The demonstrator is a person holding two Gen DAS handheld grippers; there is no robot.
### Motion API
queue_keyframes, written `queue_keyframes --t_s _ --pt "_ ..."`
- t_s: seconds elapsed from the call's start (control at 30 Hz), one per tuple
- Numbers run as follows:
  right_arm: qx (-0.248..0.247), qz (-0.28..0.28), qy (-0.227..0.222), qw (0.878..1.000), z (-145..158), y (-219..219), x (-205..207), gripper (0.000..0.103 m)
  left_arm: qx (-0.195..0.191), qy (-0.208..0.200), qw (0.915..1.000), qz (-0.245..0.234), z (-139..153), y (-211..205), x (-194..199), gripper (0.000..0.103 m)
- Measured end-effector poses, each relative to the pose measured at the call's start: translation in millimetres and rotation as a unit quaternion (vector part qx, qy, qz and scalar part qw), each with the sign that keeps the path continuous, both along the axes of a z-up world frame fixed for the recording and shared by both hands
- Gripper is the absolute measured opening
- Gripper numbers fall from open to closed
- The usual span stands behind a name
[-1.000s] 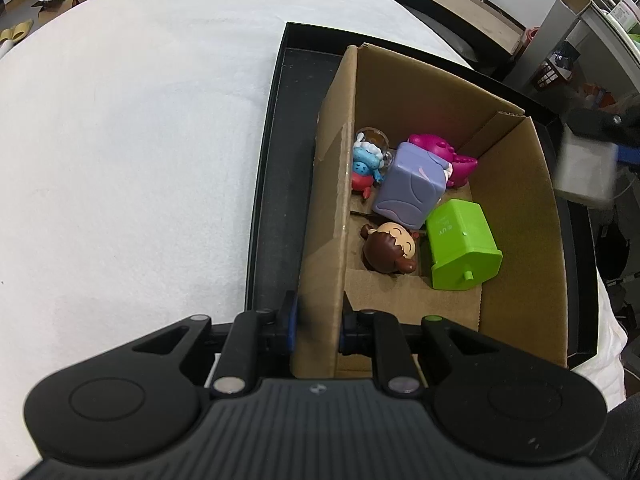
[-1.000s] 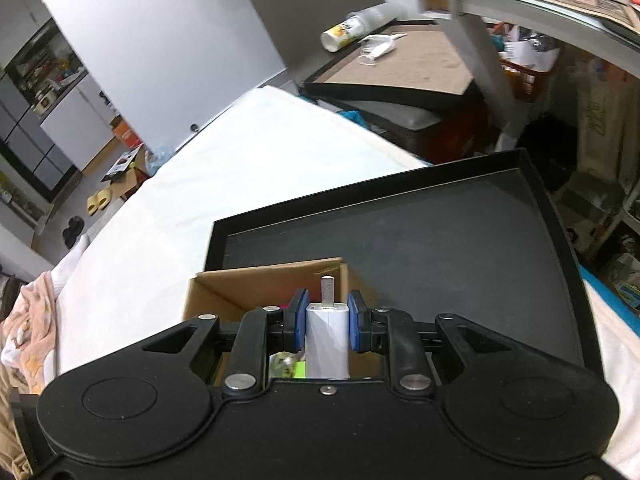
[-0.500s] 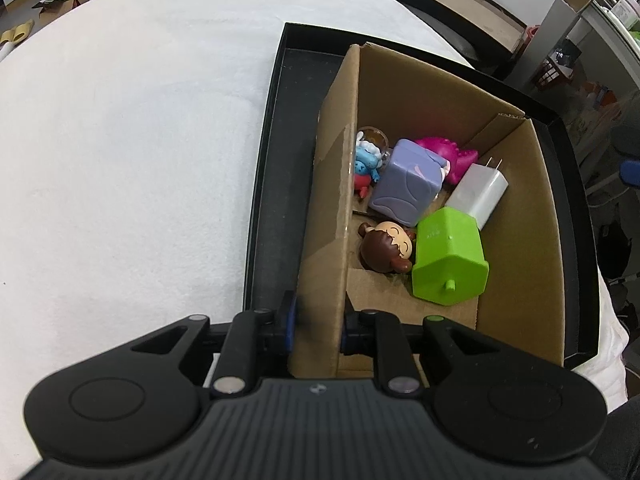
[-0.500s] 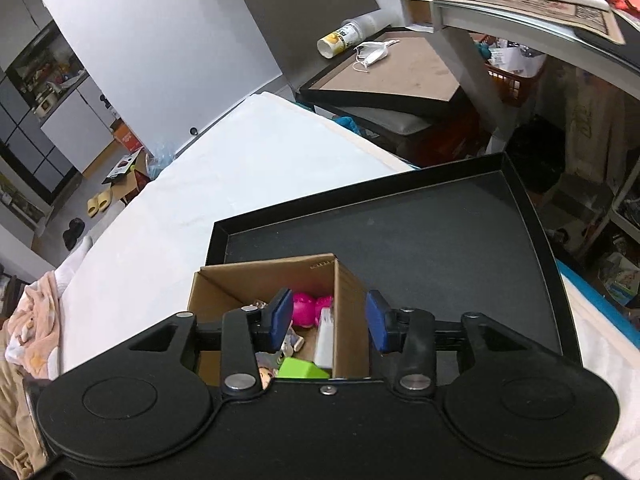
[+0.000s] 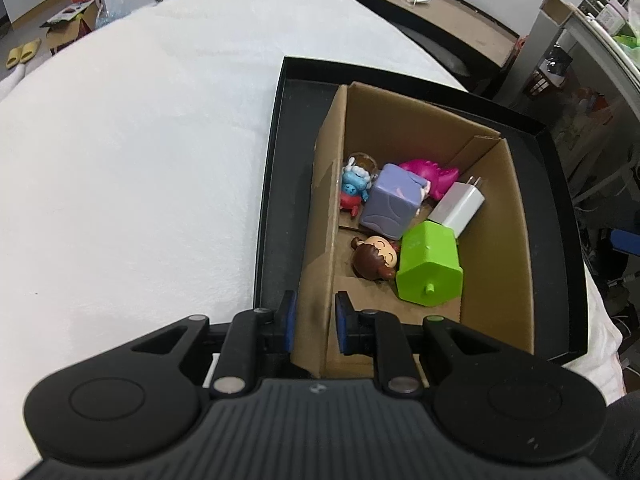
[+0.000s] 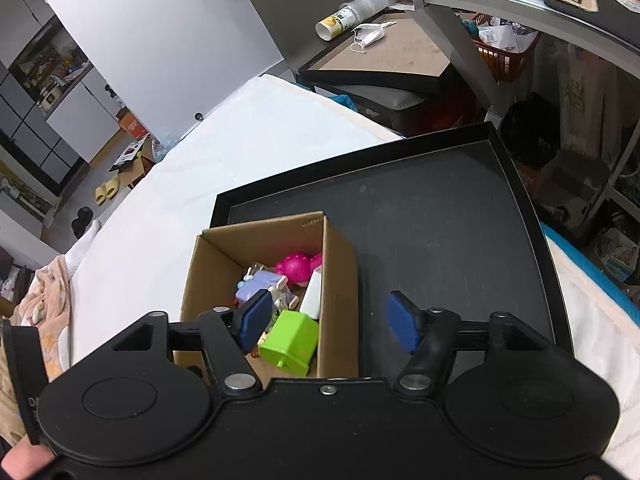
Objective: Organize rigid objects
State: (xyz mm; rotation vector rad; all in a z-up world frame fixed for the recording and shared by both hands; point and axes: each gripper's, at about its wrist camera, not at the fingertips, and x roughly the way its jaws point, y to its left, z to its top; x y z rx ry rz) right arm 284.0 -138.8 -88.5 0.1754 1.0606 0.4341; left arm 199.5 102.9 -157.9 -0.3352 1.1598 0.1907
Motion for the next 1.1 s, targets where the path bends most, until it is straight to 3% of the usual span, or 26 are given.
queue_keyframes --t_s 0.63,0.77,0.83,0.9,1.1 --pt "0.016 -0.014 -0.037 0.999 33 -25 -55 0.095 0.018 -0.050 0.9985 -0.008 71 -30 -49 0.020" --pt "0.015 -0.015 -0.042 0.999 41 -32 -70 0.101 0.023 -0.054 0.9982 -0.008 83 -37 -61 0.025" --pt "0.007 -0.014 -0.049 0.999 47 -34 -79 0.103 0.025 -0.058 0.9980 -0.005 89 -41 -68 0.030" --pt "0.003 -0.015 -0.056 0.998 52 -37 -87 0.103 0.029 -0.064 0.9975 -0.008 95 -46 -74 0.044" --pt "-0.003 -0.015 -0.071 0.997 62 -47 -111 0.103 0.048 -0.087 0.9947 -0.023 112 -63 -93 0.070"
